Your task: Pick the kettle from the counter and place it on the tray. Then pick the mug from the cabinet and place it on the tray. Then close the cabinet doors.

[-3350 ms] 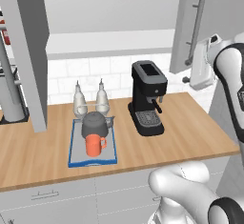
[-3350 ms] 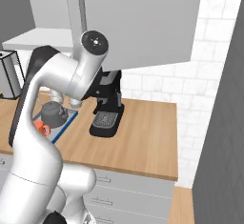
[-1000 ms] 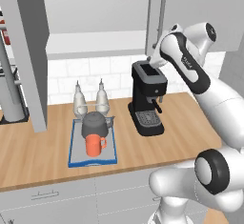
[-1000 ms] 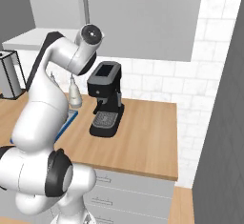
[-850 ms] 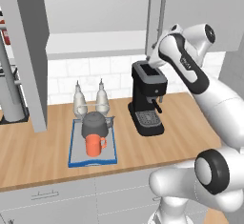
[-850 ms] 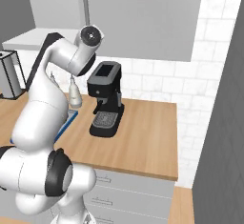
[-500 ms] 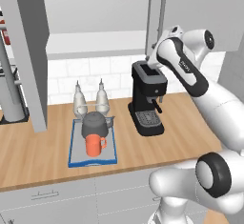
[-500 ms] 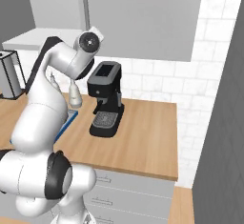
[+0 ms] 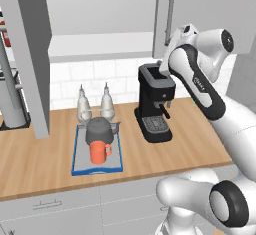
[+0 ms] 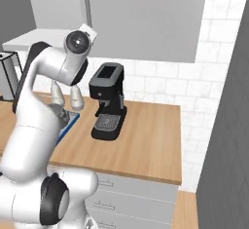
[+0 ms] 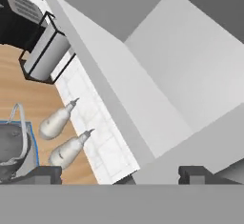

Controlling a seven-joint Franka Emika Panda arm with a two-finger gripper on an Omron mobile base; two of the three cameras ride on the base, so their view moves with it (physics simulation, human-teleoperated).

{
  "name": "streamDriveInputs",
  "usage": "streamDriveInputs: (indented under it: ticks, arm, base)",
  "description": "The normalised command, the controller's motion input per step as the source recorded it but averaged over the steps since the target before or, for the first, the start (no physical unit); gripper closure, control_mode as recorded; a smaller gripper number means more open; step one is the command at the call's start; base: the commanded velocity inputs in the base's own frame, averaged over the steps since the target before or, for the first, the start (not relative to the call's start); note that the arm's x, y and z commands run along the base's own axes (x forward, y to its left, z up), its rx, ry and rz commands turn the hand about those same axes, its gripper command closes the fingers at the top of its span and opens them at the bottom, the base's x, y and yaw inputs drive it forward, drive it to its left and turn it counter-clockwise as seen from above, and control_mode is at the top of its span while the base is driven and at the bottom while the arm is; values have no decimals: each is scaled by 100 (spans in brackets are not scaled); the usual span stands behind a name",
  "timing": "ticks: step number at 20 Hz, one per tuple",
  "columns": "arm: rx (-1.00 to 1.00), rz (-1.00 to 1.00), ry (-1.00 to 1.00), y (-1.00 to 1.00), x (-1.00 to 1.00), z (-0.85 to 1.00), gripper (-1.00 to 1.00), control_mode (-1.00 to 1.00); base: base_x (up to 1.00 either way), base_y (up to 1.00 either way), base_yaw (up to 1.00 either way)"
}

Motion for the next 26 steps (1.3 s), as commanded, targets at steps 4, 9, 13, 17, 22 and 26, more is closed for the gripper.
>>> streamDriveInputs:
  ticks: [4, 9, 13, 17, 22, 26]
  arm:
    - [-17, 3, 0, 4, -84, 27, -100, -100]
    - [-18, 1, 0, 6, -93, 26, -100, -100]
    - [-17, 0, 0, 17, -88, 17, -100, -100]
    - [-16, 1, 6, 34, -44, -1, 100, -100]
    - [-8, 4, 8, 12, -3, -14, 100, -100]
    - [-1, 4, 0, 14, -19, -1, 100, -100]
  base:
    - [0, 0, 0]
    - [0, 0, 0]
    - [0, 0, 0]
    - [0, 0, 0]
    - [0, 0, 0]
    - [0, 0, 0]
